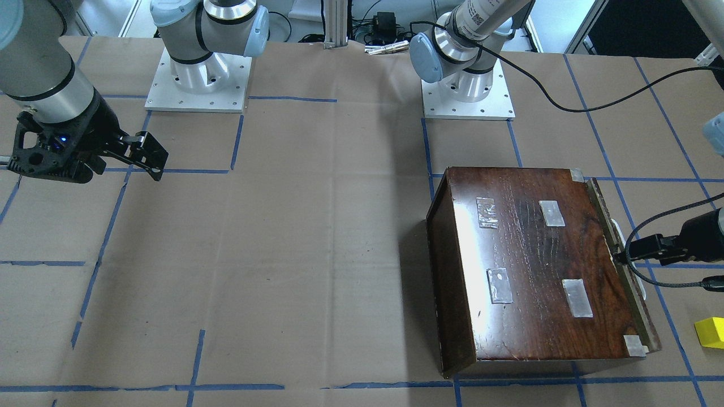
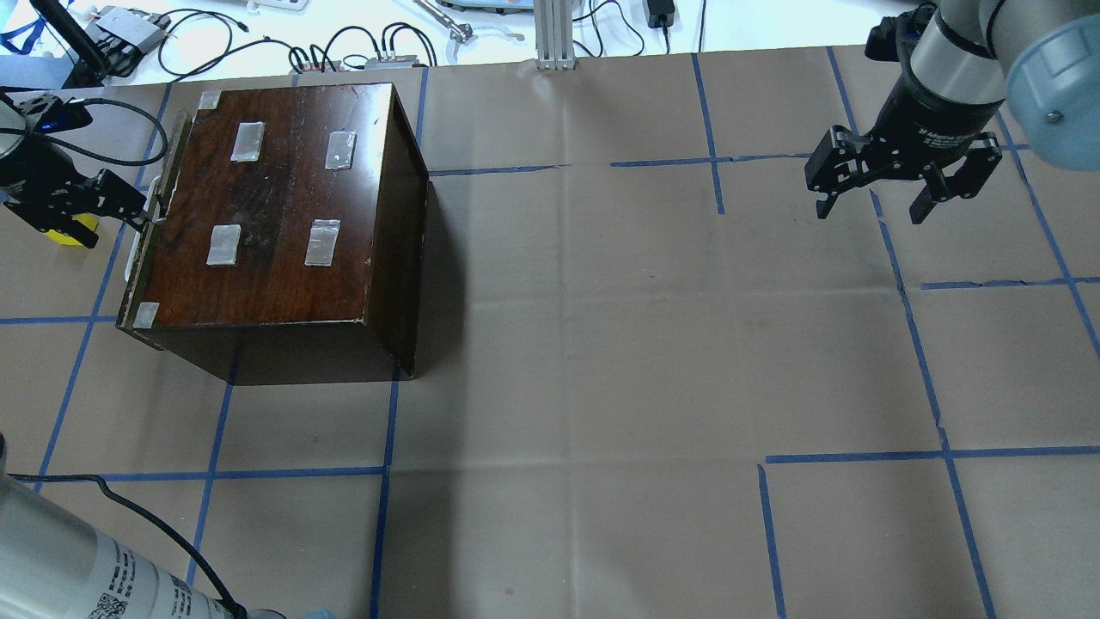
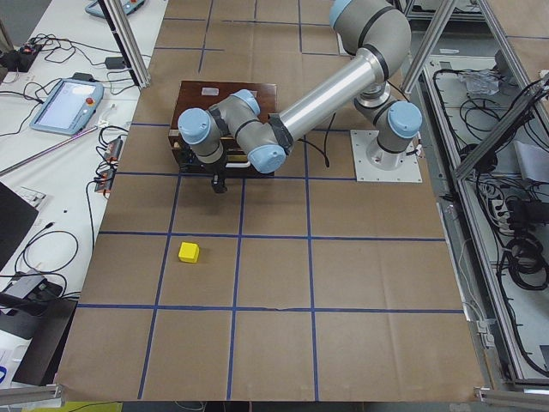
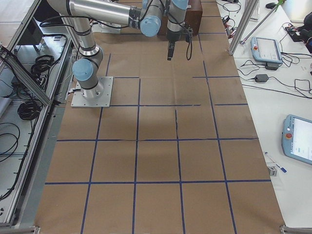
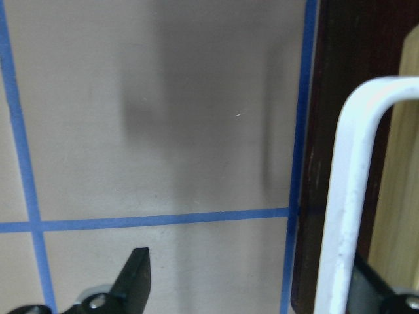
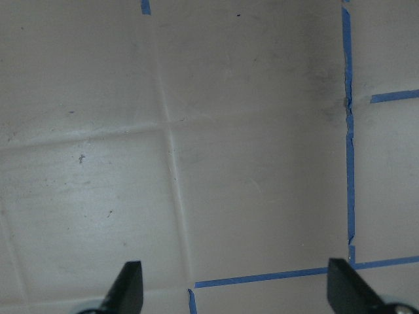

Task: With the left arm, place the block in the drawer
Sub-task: 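Pull the drawer open toward the yellow cube with the left gripper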

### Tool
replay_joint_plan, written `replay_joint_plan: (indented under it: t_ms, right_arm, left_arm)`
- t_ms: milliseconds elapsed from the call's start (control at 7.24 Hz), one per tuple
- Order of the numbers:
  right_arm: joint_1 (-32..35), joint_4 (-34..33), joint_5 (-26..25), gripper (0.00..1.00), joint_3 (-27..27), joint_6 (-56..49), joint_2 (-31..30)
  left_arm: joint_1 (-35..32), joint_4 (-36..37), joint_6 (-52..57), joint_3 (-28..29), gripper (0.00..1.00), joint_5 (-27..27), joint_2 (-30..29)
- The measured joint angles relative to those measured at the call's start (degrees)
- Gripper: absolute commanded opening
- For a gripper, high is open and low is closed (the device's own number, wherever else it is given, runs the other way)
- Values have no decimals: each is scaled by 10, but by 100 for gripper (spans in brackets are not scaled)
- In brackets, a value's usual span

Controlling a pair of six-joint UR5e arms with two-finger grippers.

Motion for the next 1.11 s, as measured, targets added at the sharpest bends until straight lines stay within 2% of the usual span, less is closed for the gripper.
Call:
replay_joint_plan:
  t_ms: [1105]
  right_arm:
    - [0,0,0,100,0,0,0]
  left_arm:
    - [31,2,5,19,99,42,-16]
